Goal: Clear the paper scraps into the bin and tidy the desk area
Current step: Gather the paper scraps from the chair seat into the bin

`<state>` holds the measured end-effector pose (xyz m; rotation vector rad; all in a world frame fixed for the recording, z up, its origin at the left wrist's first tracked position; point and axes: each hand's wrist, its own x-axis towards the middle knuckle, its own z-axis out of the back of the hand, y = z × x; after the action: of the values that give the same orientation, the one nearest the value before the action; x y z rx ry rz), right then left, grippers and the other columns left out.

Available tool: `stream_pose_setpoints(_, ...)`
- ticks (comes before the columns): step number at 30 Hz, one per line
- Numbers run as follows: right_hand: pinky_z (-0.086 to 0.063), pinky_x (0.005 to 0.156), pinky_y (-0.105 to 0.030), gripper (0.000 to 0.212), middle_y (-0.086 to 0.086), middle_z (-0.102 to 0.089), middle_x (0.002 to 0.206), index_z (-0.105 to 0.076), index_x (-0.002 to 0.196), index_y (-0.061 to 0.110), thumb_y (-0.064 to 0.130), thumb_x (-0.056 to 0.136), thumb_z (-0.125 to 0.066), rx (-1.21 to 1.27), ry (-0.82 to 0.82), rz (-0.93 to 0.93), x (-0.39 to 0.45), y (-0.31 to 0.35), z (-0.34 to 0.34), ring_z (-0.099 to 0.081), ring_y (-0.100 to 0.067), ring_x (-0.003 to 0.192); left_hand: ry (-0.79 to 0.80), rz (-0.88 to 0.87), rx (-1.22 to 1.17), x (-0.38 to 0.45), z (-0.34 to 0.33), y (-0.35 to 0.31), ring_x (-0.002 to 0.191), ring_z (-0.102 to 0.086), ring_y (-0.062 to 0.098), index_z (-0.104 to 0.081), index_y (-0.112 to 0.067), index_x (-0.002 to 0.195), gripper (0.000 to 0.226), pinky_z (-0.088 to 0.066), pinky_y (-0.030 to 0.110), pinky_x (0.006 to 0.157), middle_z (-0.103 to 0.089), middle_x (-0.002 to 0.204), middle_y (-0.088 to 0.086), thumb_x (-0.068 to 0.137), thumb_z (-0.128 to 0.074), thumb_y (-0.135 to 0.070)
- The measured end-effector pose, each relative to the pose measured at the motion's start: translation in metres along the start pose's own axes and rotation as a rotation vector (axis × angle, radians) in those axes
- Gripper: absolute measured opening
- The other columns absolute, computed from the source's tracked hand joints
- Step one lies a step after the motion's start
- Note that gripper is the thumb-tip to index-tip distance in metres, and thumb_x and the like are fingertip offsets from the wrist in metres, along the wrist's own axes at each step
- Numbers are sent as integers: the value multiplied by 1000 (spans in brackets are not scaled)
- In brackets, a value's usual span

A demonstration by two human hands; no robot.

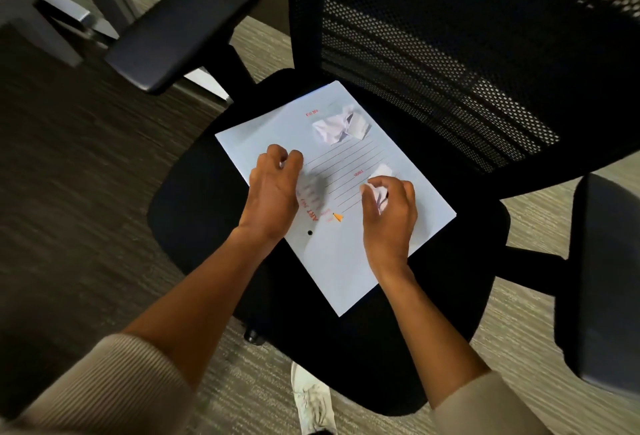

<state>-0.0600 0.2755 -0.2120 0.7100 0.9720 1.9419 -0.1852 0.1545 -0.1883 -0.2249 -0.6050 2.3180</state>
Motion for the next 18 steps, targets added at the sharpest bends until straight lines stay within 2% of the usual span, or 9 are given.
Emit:
stream_pose_setpoints(4,-42,66,-3,9,-1,-55,98,-65,97,14,14,89,-68,101,7,-9,-17,28,-17,-55,4,78,-77,47,-40,-31,24,23,98,-44,28,-46,-14,108,35,-53,40,79,-44,117,9,84,-52,10)
stream_pose_setpoints(6,-40,65,-3,7,-2,-55,93,-64,95,16,15,89,-68,145,16,-24,-26,44,-28,-50,3,71,-122,30,3,-48,34,34,92,-46,28,-50,-9,107,30,-48,42,73,-48,111,13,83,-50,10)
stream_pose_setpoints(9,-39,65,-3,7,1,-55,89,-65,93,17,17,88,-69,195,50,-46,-47,74,-52,-50,5,71,-173,92,-15,-79,49,55,87,-46,26,-53,-7,105,25,-46,43,71,-50,107,12,85,-50,8)
stream_pose_setpoints(14,-41,64,-3,9,2,-63,91,-63,86,23,21,86,-71,276,219,-16,-111,128,-104,-58,3,76,-262,223,-80,-141,73,107,89,-47,24,-53,-10,104,13,-47,43,75,-50,106,9,93,-53,-4)
stream_pose_setpoints(18,-45,66,-9,14,0,-66,93,-61,84,27,23,83,-74,287,379,-23,-181,156,-145,-62,-6,78,-316,359,-84,-203,95,158,88,-47,27,-53,-8,104,13,-46,47,77,-49,103,12,95,-48,1)
